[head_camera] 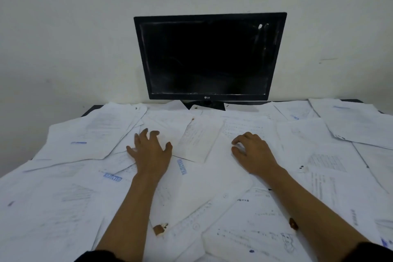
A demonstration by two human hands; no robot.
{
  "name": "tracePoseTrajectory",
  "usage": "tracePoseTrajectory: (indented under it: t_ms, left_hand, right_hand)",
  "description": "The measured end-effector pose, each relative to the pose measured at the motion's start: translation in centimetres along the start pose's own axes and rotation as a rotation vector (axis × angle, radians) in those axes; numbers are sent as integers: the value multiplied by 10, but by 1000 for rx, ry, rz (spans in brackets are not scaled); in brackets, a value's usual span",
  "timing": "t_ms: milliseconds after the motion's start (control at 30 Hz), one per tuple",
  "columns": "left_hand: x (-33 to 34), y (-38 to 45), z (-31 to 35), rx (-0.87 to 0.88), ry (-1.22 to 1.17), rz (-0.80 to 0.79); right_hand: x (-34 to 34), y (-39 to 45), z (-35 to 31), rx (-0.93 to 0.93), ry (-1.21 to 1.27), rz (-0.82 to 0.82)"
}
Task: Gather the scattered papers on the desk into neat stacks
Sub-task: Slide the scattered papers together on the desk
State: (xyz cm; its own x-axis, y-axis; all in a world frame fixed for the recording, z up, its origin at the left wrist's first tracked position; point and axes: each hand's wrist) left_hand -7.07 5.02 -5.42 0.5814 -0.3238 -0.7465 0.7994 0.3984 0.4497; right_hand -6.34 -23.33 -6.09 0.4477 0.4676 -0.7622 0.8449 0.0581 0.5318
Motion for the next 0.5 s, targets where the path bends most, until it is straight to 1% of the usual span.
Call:
tracePoseTrajectory:
  t_ms: [100,167,233,267,333,400,433,500]
  left_hand:
    - [-6,7,-12,-104,125,-59]
    - [-10,10,-20,-178,197,-110]
    - [-17,16,-29,-282,208,-102]
    - [-21,20,-34,-336,200,-79]
    - [-28,26,-48,-432,181,-40]
    - [-30,30,-63,-488,167,-63]
    - [-30,31,-70,-493,179,-91]
    - [-29,30,-76,-476,219,-132]
  right_hand:
    - [-3,0,-1,-9,-27,-24]
    - [-3,3,-5,-6,-120,-89]
    - [-3,7,-17,12,-238,-150]
    - [-2,8,-24,25,-242,-151]
    - [4,5,-40,22,-149,-78]
    - [15,-2,-55,-27,-43,29]
    - [20,-6,-59,-48,-7,50]
    - [27,-12,-62,-64,43,36]
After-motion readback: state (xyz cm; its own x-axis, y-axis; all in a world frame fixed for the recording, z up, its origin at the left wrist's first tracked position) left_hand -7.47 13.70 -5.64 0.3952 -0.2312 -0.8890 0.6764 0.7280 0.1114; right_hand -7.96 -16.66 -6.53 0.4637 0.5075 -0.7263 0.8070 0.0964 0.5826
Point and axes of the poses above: each hand's wrist, its own y-axis towards the middle knuckle, its own x-axis out of the palm, z = x × y, and after that the axes turned 9 degrees about z, right-handed
